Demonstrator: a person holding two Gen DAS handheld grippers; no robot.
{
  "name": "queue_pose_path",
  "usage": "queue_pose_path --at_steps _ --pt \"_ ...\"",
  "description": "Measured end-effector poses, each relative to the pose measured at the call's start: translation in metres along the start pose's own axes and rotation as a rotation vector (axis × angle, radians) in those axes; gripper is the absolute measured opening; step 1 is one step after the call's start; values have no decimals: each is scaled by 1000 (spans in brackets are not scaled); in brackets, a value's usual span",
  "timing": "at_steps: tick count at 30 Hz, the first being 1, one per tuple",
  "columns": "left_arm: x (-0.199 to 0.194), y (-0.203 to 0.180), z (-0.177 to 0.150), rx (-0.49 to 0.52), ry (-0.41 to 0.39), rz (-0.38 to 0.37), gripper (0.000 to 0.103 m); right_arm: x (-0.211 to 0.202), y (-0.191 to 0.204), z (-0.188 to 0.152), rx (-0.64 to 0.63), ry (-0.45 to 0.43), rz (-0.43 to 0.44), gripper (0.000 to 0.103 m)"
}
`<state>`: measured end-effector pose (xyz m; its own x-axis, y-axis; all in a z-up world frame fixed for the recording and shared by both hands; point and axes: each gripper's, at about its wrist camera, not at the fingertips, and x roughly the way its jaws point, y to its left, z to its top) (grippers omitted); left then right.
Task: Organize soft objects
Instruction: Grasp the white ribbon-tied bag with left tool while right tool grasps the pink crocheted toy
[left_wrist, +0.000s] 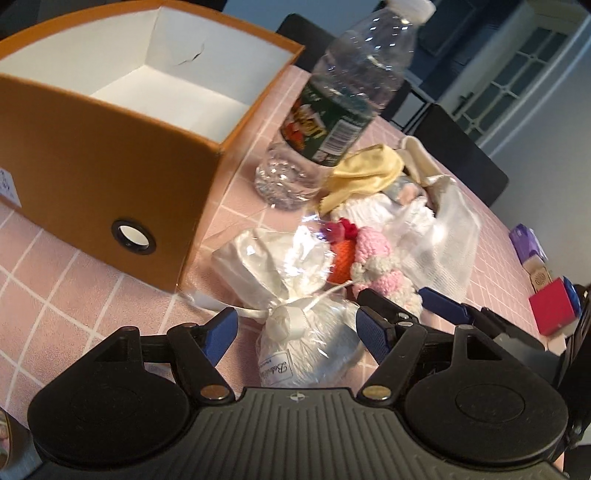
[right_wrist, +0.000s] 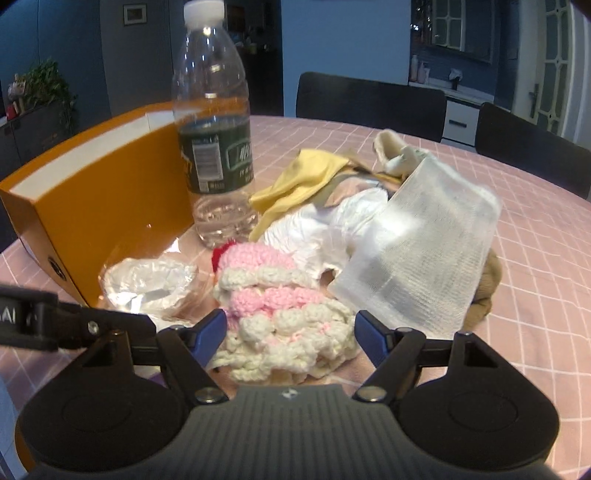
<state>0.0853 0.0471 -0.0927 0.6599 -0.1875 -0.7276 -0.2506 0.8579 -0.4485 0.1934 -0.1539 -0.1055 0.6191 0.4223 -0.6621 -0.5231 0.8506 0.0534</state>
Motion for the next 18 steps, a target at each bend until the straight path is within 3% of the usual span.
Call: queue_pose_path --at_steps 6,9,13,16,18 --pt "10 -4 -3 10 22 18 84 7 2 -6 -27 4 -14 76" --pt "13 -6 -5 30 28 16 81 4 3 -11 -46 -8 -23 68" --pt "13 -9 -10 47 29 -1 62 -3 1 -14 -37 -22 -27 49" --pt "8 -12 -13 73 20 3 58 -14 1 -11 -34 -34 -16 32" --pt "2 -14 -15 94 5 -2 56 -21 2 -10 -38 -38 -19 29"
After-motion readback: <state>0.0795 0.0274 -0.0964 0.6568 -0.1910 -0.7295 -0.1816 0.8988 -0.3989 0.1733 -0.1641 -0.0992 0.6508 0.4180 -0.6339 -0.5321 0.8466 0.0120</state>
